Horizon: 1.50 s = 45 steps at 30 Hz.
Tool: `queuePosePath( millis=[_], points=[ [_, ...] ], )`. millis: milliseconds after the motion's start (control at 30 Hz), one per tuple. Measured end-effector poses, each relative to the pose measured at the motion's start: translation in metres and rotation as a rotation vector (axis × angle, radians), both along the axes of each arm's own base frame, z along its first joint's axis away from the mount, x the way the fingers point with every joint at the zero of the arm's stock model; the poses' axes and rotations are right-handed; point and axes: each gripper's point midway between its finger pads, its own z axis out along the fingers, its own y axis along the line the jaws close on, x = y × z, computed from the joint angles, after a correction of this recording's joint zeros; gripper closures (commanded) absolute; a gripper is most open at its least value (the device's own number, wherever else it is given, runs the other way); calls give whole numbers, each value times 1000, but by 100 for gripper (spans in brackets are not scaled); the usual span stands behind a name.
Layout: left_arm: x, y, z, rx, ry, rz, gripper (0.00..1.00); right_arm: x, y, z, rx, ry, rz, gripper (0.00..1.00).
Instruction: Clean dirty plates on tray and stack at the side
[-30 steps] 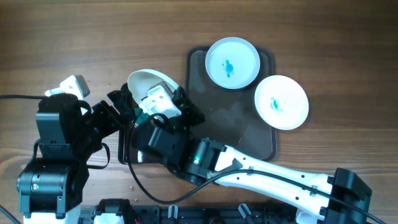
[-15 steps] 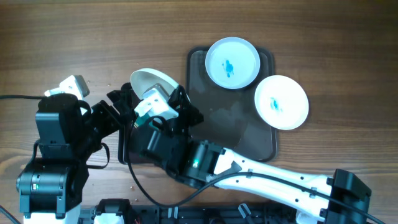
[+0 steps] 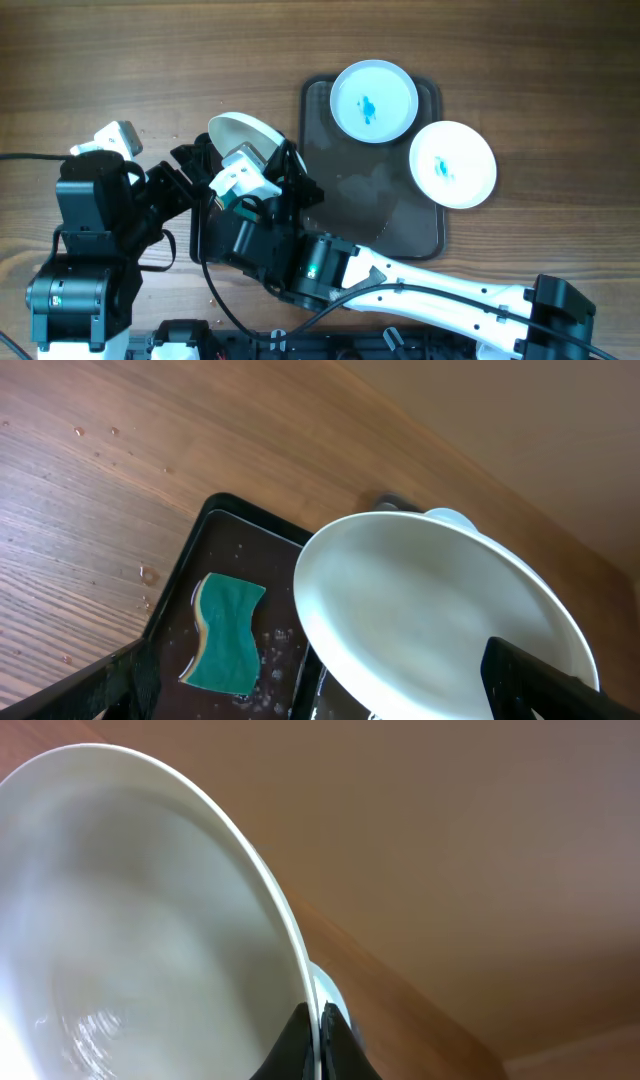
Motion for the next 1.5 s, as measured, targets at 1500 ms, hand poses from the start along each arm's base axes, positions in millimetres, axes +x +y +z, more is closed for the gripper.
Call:
queuePosePath(
  millis=[1500],
  points=[
    [0, 0, -1, 0, 3, -1, 0, 50, -44, -107, 583, 684, -106, 96]
  ],
)
